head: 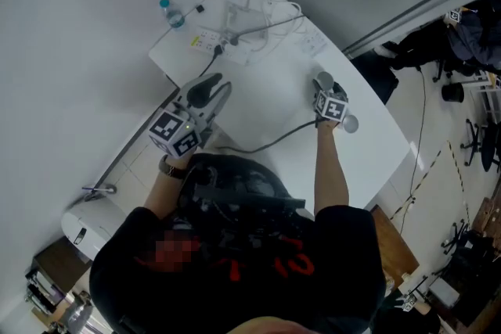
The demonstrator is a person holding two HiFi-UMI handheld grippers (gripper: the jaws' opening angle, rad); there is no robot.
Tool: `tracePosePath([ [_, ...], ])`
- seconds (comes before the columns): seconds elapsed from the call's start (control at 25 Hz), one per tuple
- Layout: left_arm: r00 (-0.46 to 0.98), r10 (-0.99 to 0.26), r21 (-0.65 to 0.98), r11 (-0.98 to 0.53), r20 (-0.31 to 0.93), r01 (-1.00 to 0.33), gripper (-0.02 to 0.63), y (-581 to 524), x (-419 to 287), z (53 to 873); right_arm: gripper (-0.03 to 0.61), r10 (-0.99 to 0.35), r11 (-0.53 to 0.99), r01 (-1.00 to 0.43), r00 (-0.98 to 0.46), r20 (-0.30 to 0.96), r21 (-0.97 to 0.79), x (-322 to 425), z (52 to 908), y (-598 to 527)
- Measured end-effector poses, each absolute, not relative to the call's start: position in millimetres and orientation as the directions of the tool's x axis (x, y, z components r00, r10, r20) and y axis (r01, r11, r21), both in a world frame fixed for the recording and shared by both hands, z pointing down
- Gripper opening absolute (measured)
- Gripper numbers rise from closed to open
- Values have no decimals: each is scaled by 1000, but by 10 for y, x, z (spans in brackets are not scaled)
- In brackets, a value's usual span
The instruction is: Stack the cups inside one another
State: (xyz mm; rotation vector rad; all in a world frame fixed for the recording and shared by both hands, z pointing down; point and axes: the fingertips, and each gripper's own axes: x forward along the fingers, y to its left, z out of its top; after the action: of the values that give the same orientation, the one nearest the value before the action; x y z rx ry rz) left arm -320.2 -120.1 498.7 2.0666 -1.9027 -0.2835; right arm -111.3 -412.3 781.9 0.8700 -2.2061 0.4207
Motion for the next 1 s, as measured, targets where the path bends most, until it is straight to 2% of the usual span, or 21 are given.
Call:
tracePosePath([
  [0.28,188,-980,371,-152,64,-916,123,-1112,-2881,5026,357,-500,641,-751,-565,657,-158,-842,7673,-3590],
  [1.0,461,-887,397,-409,41,-822,123,-1381,-2046,5064,357,-651,550,-805,-581,489,-223,-54,6868,-2559],
])
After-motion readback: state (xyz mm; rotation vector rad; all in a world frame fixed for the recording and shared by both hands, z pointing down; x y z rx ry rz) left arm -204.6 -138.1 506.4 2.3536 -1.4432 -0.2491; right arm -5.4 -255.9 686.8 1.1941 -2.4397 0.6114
